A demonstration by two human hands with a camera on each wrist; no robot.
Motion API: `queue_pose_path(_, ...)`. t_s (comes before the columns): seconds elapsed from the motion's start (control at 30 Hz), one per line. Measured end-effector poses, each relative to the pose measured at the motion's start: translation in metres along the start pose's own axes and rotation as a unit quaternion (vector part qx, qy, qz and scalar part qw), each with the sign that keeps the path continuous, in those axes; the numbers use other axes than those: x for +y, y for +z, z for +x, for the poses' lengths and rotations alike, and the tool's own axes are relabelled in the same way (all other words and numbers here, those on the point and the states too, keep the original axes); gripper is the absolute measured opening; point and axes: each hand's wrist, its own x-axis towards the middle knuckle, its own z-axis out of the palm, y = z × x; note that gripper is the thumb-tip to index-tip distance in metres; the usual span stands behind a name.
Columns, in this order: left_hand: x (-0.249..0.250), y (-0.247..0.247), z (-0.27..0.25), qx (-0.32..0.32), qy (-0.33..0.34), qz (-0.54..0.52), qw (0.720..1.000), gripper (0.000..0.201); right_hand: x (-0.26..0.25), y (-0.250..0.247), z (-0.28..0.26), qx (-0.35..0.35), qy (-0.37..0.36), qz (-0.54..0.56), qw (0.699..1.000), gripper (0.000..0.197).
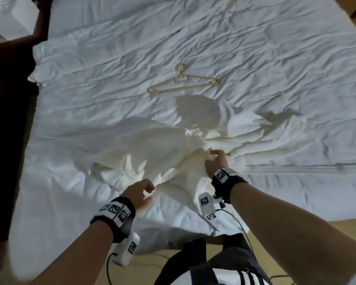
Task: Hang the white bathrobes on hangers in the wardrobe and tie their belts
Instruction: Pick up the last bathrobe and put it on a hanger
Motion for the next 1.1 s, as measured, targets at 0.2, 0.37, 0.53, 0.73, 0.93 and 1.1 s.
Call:
queue_pose_path(0.2,0.045,0.007,0.028,0.115,0.081,-0.036,0.989,0.098,-0.061,-0.037,-0.067,-0.143,-0.288,-0.126,0.938,0.04)
queue_pose_path(0.37,0.111,-0.002,0.055,0.188,0.095,-0.021,0.977,0.086,-0.106,-0.084,-0.11,-0.15,-0.454,-0.147,0.866,0.041)
queue_pose_path(0.53,0.117,-0.024,0.074,0.177,0.008,0.068,0.982,0.031,-0.131,-0.146,-0.107,-0.046,-0.506,-0.183,0.842,0.038)
queue_pose_path(0.73,0.094,-0.059,0.052,0.302,-0.044,-0.102,0.947,0.023,-0.13,-0.21,-0.081,-0.01,-0.414,-0.37,0.832,0.022)
queue_pose_path(0.93,0.132,-0.143,0.01,0.233,0.092,-0.099,0.963,0.024,-0.154,-0.236,-0.052,0.058,-0.361,-0.409,0.836,0.035)
queue_pose_path(1.1,0.149,-0.169,-0.017,0.219,0.149,-0.083,0.961,0.029,-0.176,-0.219,-0.031,0.041,-0.347,-0.472,0.809,0.035)
